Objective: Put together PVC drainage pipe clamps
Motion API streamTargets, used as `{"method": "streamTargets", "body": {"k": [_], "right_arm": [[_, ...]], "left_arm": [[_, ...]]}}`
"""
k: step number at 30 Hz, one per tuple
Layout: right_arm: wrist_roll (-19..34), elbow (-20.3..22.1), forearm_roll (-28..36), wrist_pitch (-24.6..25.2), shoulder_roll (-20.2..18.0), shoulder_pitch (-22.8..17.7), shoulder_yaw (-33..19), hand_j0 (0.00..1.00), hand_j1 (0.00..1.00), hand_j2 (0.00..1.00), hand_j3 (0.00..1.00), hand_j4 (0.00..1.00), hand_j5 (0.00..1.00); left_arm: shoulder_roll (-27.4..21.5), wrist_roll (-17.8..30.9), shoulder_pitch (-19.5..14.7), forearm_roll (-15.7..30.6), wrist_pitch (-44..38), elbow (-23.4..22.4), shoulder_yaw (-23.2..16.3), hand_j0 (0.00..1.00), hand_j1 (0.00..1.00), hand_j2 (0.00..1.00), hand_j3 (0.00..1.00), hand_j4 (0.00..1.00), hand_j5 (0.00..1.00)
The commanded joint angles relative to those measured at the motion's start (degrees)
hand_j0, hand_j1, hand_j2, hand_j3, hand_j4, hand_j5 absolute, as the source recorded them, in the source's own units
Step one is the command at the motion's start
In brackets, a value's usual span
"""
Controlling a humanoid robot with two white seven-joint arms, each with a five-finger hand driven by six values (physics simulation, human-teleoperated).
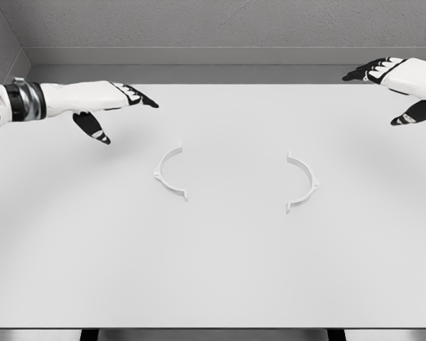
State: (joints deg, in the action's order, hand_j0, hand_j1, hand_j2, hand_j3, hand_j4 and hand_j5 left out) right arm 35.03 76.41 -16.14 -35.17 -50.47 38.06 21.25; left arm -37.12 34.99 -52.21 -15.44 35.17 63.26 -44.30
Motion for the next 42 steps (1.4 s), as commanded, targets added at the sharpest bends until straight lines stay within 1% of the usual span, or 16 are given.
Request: {"method": "streamTargets", "body": {"k": [1, 4, 6, 7, 10, 11, 12, 15, 16, 21, 24, 28, 32, 35, 38, 42], "right_arm": [[0.0, 0.2, 0.3, 0.2, -0.1, 0.1, 0.0, 1.0, 1.0, 1.0, 1.0, 1.0, 1.0], [0.0, 0.2, 0.5, 0.2, -0.1, 0.1, -0.1, 1.0, 1.0, 1.0, 1.0, 1.0, 1.0], [0.0, 0.2, 1.1, 0.2, -0.5, -0.2, -0.2, 1.0, 1.0, 1.0, 1.0, 1.0, 1.0], [0.0, 0.1, 1.6, 0.2, -0.8, -1.5, -0.8, 1.0, 1.0, 1.0, 1.0, 1.0, 1.0], [0.0, -1.2, 10.3, 0.2, -0.9, -6.6, -0.9, 1.0, 1.0, 1.0, 1.0, 1.0, 1.0], [0.0, -1.4, 11.2, 0.2, -0.8, -8.6, -0.9, 1.0, 1.0, 1.0, 1.0, 1.0, 1.0], [0.0, -1.4, 11.4, 0.2, -0.3, -9.9, -0.7, 1.0, 1.0, 1.0, 1.0, 1.0, 1.0], [0.0, -1.2, 14.3, 0.2, 0.6, -11.5, -0.2, 1.0, 1.0, 1.0, 1.0, 1.0, 1.0], [0.0, -1.2, 14.3, 0.2, 2.4, -11.7, 0.0, 1.0, 1.0, 1.0, 1.0, 1.0, 1.0], [0.0, -1.3, 13.9, 0.2, 4.0, -11.6, 1.8, 1.0, 1.0, 1.0, 1.0, 1.0, 1.0], [0.0, -1.3, 13.9, 0.2, 4.2, -11.7, 1.9, 1.0, 1.0, 1.0, 1.0, 1.0, 1.0], [0.0, -1.8, 13.1, 0.2, 6.6, -11.3, 2.3, 1.0, 1.0, 1.0, 1.0, 1.0, 1.0], [0.0, -5.0, 11.0, 0.2, 8.8, -10.5, 2.9, 1.0, 1.0, 1.0, 1.0, 1.0, 1.0], [0.0, -6.0, 10.7, 0.2, 9.1, -10.2, 3.0, 1.0, 1.0, 1.0, 1.0, 1.0, 1.0], [0.0, -7.9, 10.7, 0.2, 9.6, -8.8, 5.1, 1.0, 1.0, 1.0, 1.0, 1.0, 1.0], [0.0, -8.6, 10.5, 0.2, 10.9, -8.0, 6.3, 1.0, 1.0, 1.0, 1.0, 1.0, 1.0]], "left_arm": [[1.8, 0.0, 0.0, -0.9, -0.2, -0.2, 0.3, 1.0, 1.0, 1.0, 1.0, 1.0, 1.0], [2.8, 0.0, 0.2, -3.2, -0.2, -0.4, 0.4, 1.0, 1.0, 1.0, 1.0, 1.0, 1.0], [6.2, 0.0, 0.1, -9.5, -0.2, -2.1, 0.3, 1.0, 1.0, 1.0, 1.0, 1.0, 1.0], [7.4, 0.0, 0.1, -10.9, -0.2, -2.3, 0.3, 1.0, 1.0, 1.0, 1.0, 1.0, 1.0], [9.9, 0.0, 0.3, -12.0, -0.2, -2.5, 0.0, 1.0, 1.0, 1.0, 1.0, 1.0, 1.0], [10.7, 0.0, 0.4, -12.2, -0.2, -3.7, -0.1, 1.0, 1.0, 1.0, 1.0, 1.0, 1.0], [11.6, 0.0, 0.4, -13.9, -0.2, -4.8, 0.2, 1.0, 1.0, 1.0, 1.0, 1.0, 1.0], [14.5, 0.0, 0.2, -18.7, -0.2, -5.6, 0.3, 1.0, 1.0, 1.0, 1.0, 1.0, 1.0], [15.0, 0.0, 0.2, -20.3, -0.2, -5.6, 0.3, 1.0, 1.0, 1.0, 1.0, 1.0, 1.0], [15.8, 0.0, 0.3, -22.7, -0.2, -5.6, 0.2, 1.0, 1.0, 1.0, 1.0, 1.0, 1.0], [16.2, 0.0, 0.3, -22.8, -0.2, -5.6, 0.1, 1.0, 1.0, 1.0, 1.0, 1.0, 1.0], [16.2, 0.0, 0.3, -22.9, -0.2, -5.9, 0.0, 1.0, 1.0, 1.0, 1.0, 1.0, 1.0], [16.3, 0.0, 0.4, -22.9, -0.2, -7.1, 0.0, 1.0, 1.0, 1.0, 1.0, 1.0, 1.0], [16.6, 0.0, 0.3, -23.0, -0.2, -7.5, 0.0, 1.0, 1.0, 1.0, 1.0, 1.0, 1.0], [16.8, 0.0, 0.4, -23.0, -0.2, -7.5, -0.1, 1.0, 1.0, 1.0, 1.0, 1.0, 1.0], [17.9, 0.0, 0.4, -23.2, -0.2, -7.5, -0.3, 1.0, 1.0, 1.0, 1.0, 1.0, 1.0]]}}
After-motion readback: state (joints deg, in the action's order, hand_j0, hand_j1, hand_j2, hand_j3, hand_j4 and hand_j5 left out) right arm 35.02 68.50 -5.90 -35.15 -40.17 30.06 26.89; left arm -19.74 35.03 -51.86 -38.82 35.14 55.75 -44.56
